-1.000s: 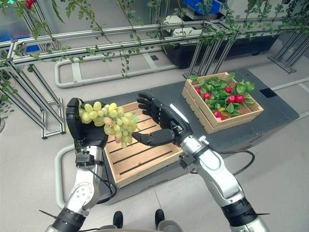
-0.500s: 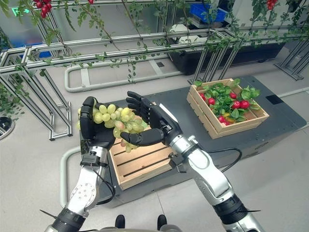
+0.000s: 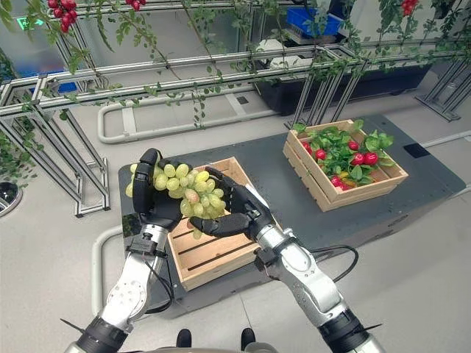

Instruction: Pick up the fruits from the basket on one side to the basket on the other side

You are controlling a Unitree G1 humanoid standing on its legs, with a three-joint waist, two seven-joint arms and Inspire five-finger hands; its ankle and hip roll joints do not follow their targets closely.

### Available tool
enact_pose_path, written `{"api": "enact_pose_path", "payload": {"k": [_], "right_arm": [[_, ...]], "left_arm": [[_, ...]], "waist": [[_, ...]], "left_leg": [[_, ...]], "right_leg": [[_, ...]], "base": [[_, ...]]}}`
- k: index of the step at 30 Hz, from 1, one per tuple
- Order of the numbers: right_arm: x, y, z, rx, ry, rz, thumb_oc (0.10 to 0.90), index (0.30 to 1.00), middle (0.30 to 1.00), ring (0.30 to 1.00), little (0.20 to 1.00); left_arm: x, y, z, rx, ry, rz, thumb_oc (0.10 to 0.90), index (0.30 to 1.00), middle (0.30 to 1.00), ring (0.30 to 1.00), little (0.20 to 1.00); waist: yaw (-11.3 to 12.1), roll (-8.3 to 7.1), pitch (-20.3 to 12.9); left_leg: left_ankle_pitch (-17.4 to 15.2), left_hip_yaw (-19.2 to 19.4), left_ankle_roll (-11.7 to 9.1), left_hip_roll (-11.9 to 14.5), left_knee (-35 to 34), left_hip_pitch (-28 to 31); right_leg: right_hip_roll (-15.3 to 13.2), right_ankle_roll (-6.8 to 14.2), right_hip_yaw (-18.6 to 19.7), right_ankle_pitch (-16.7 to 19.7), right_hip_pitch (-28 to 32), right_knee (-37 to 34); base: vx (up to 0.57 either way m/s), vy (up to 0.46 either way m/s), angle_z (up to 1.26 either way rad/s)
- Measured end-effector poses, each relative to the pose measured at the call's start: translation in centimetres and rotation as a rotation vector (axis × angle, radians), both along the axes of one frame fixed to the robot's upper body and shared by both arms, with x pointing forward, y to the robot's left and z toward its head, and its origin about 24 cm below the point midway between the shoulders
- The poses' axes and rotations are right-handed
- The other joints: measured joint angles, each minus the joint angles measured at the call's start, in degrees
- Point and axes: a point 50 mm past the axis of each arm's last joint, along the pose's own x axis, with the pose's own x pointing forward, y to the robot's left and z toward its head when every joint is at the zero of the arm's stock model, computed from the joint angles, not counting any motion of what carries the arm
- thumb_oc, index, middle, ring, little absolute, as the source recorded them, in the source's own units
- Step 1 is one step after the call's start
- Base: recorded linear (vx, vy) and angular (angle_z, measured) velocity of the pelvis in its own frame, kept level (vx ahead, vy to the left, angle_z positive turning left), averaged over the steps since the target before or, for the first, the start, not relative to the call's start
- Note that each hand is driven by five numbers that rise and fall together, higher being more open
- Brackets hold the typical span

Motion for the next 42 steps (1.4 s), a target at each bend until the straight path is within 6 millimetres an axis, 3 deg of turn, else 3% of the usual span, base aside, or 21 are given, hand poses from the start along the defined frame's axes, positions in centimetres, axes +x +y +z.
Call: {"api": "enact_pose_path", "payload": {"k": [10, 16, 18, 19, 20, 27, 35, 42], "right_arm": [[-0.2, -0.4, -2.6, -0.138, 0.119, -0.015, 0.8, 0.9, 0.9, 0.9, 0.9], [-0.2, -0.2, -3.0, -0.14, 0.138, -0.027, 0.8, 0.9, 0.9, 0.9, 0.9], [-0.2, -0.1, -3.0, -0.137, 0.138, -0.027, 0.685, 0.728, 0.728, 0.728, 0.728], [-0.2, -0.1, -3.0, -0.137, 0.138, -0.027, 0.778, 0.867, 0.867, 0.867, 0.867], [-0.2, -0.1, -3.0, -0.136, 0.138, -0.027, 0.8, 0.9, 0.9, 0.9, 0.9], [-0.2, 0.0, -2.7, -0.108, 0.124, -0.027, 0.8, 0.9, 0.9, 0.9, 0.9], [-0.3, 0.5, -1.9, 0.108, 0.147, -0.007, 0.8, 0.9, 0.9, 0.9, 0.9], [-0.4, 0.6, -1.4, 0.192, 0.136, 0.049, 0.8, 0.9, 0.9, 0.9, 0.9]], "left_arm": [[0.0, 0.1, 0.1, 0.002, -0.02, -0.002, 0.4, 0.3, 0.3, 0.3, 0.3], [0.0, 0.0, 0.1, 0.001, -0.02, -0.006, 0.4, 0.3, 0.3, 0.3, 0.3], [0.0, -0.1, 0.1, 0.003, -0.017, -0.019, 0.4, 0.3, 0.3, 0.3, 0.3], [-0.1, -0.2, 0.0, 0.004, -0.015, -0.028, 0.4, 0.3, 0.3, 0.3, 0.3], [-0.1, -0.3, 0.0, 0.005, -0.014, -0.035, 0.4, 0.3, 0.3, 0.3, 0.3], [-0.1, -0.6, 0.0, 0.007, -0.01, -0.055, 0.4, 0.3, 0.3, 0.3, 0.3], [-0.1, -0.6, 0.0, 0.008, -0.011, -0.057, 0.4, 0.3, 0.3, 0.3, 0.3], [-0.2, -0.6, 0.7, -0.003, -0.042, -0.061, 0.4, 0.3, 0.3, 0.3, 0.3]], "waist": [[0.07, -0.31, -0.2], [0.08, -0.74, -0.47], [0.1, -0.75, -0.48], [0.12, -0.75, -0.48], [0.14, -0.75, -0.48], [0.11, -0.75, -0.48], [0.12, -0.74, -0.48], [0.17, -0.73, -0.49]], "left_leg": [[-0.03, -0.01, 0.03, 0.01, 0.0, -0.01], [-0.03, 0.0, 0.04, 0.0, 0.0, -0.01], [-0.03, 0.0, 0.04, 0.0, 0.0, -0.02], [-0.04, -0.01, 0.04, 0.0, 0.0, -0.02], [-0.04, -0.01, 0.04, 0.0, 0.0, -0.03], [-0.06, 0.03, 0.07, 0.0, 0.0, -0.08], [-0.07, 0.04, 0.08, 0.0, -0.01, -0.48], [-0.08, 0.03, 0.1, -0.01, -0.01, -0.56]], "right_leg": [[0.01, 0.0, -0.01, 0.0, -0.01, 0.0], [-0.01, 0.0, -0.01, 0.0, -0.01, -0.01], [-0.02, 0.0, -0.01, 0.0, -0.01, -0.01], [-0.02, 0.01, -0.02, -0.01, -0.01, -0.01], [-0.02, 0.01, -0.03, -0.01, -0.01, -0.01], [-0.02, 0.01, 0.0, -0.01, -0.1, -0.01], [-0.03, 0.01, 0.01, -0.01, -0.47, -0.01], [-0.05, 0.01, -0.04, -0.02, -0.52, -0.01]], "base": [[0.0, 0.0, 0.0], [0.0, 0.0, 0.0], [0.0, 0.0, 0.0], [0.0, 0.0, 0.0], [0.0, 0.0, 0.0], [0.0, 0.0, 0.0], [0.0, 0.0, 0.0], [0.0, 0.0, 0.0]]}}
